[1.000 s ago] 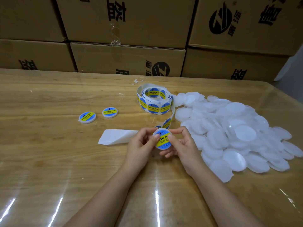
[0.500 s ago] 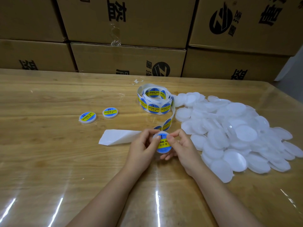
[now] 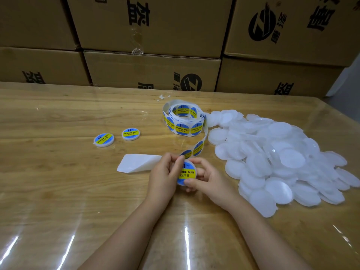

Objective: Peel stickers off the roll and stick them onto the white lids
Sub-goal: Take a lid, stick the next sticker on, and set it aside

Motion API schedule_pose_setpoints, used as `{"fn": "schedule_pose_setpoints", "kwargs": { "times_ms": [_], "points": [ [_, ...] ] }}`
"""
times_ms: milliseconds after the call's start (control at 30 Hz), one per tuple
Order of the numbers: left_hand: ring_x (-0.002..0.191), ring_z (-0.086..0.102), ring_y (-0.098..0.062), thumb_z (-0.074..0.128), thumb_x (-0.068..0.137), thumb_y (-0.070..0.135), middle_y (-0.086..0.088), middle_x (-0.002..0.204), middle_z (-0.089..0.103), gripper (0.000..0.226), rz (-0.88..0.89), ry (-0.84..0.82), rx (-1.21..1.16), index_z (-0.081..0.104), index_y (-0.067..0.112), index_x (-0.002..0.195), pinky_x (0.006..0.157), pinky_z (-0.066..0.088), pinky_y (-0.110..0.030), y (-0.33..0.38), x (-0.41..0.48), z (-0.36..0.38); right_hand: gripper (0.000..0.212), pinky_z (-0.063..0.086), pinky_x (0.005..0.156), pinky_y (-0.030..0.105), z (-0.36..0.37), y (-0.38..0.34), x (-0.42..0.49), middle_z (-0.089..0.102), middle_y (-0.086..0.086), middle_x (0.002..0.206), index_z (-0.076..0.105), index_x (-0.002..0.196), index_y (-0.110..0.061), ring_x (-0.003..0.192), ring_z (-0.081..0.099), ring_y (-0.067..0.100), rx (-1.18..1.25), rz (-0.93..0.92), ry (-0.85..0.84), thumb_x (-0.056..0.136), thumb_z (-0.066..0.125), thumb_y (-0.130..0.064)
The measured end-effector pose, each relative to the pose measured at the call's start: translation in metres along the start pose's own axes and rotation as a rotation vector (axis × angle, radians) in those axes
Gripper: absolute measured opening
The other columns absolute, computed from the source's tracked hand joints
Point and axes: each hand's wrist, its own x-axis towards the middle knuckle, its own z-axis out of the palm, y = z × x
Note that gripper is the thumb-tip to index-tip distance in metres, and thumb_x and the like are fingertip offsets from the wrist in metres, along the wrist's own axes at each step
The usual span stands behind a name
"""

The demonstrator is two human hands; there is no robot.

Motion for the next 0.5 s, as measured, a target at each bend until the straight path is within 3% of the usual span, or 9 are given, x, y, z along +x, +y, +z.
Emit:
{"fn": "schedule_pose_setpoints", "kwargs": {
  "times_ms": [233,400,500],
  "points": [
    [0.055,0.052,0.003,0.057,0.093,0.014,0.014,0.059,0.061,0.023,0.006,-0.043,-0.113,0.057,0.019,0.071,0.055,0.041,-0.013,0.0048,-0.0004,-0.0004,0.023,0.051,0.061,0.020,-0.0025,-0.0021,0.0002,0.073,0.000,0.079,0.052,0.114,-0.020,0.064,0.068,0.014,-0.006,-0.002,0.004,0.095,0.053,-0.007],
    [0.056,0.050,-0.002,0.060,0.091,0.015,0.011,0.059,0.058,0.019,0.035,-0.054,-0.074,0.058,0.021,0.073,0.056,0.042,-0.018,0.0054,-0.0007,-0.0008,0.020,0.051,0.058,0.020,-0.0025,-0.0020,0.0003,0.072,0.003,0.076,0.056,0.112,-0.019,0.062,0.069,0.017,0.024,-0.008,0.035,0.098,0.047,-0.008],
    [0.072,0.060,-0.002,0.068,0.084,0.031,0.014,0.079,0.064,0.017,0.075,-0.167,0.057,0.052,0.030,0.090,0.066,0.048,-0.022,0.0047,-0.0041,0.0001,0.018,0.052,0.056,0.021,-0.0036,-0.0006,0.0016,0.071,0.003,0.074,0.056,0.112,-0.016,0.060,0.068,0.016,0.065,0.003,0.092,0.098,0.047,-0.010]
  ]
}}
